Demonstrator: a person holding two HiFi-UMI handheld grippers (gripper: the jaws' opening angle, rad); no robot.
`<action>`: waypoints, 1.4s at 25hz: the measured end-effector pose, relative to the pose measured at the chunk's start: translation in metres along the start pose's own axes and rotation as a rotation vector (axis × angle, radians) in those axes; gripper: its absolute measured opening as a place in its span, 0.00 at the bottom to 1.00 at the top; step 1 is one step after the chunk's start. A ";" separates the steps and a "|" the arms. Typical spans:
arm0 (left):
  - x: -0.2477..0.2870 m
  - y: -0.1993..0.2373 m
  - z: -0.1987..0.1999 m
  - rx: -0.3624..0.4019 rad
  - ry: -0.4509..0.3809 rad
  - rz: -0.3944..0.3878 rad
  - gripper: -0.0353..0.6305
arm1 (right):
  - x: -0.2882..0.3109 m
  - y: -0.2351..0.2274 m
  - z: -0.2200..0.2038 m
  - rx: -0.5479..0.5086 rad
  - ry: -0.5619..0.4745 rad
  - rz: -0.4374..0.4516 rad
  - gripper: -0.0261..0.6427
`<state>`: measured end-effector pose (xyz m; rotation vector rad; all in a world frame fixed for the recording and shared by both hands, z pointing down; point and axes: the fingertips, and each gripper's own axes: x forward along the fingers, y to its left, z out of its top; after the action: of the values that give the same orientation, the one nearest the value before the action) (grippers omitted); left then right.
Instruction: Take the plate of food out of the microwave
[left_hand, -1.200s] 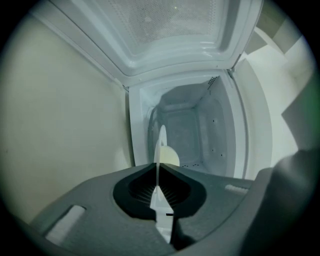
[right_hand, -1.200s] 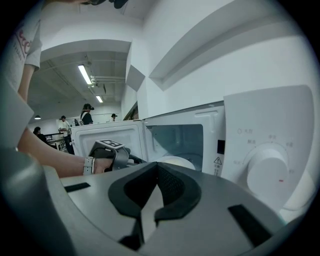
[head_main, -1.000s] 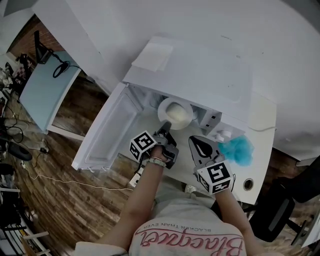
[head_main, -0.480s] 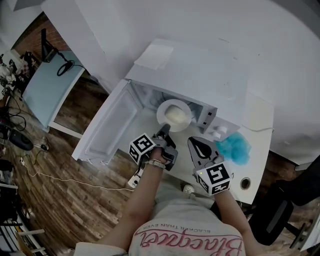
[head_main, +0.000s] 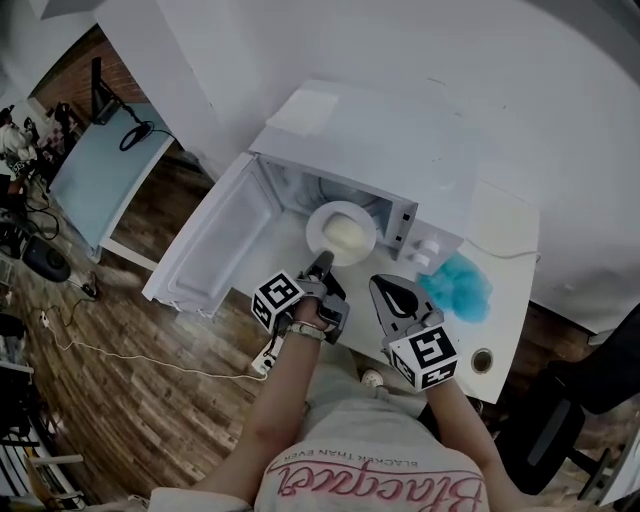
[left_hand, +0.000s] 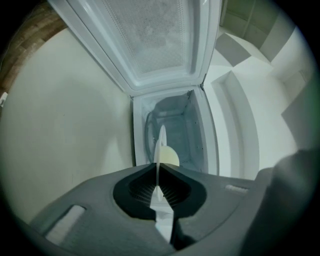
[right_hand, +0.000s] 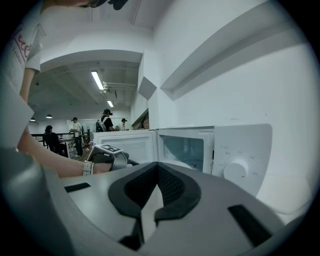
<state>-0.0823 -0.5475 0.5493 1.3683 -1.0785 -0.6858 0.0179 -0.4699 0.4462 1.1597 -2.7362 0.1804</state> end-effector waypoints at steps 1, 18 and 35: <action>-0.002 -0.001 -0.002 -0.001 -0.005 -0.002 0.07 | -0.003 0.000 0.001 -0.002 -0.005 0.001 0.06; -0.042 -0.020 -0.024 -0.025 -0.064 -0.003 0.07 | -0.040 -0.010 0.016 0.025 -0.056 -0.006 0.06; -0.067 -0.065 -0.015 -0.039 -0.020 -0.024 0.07 | -0.028 -0.008 0.049 0.035 -0.126 -0.084 0.06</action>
<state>-0.0827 -0.4900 0.4746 1.3449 -1.0608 -0.7362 0.0381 -0.4646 0.3928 1.3356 -2.7956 0.1500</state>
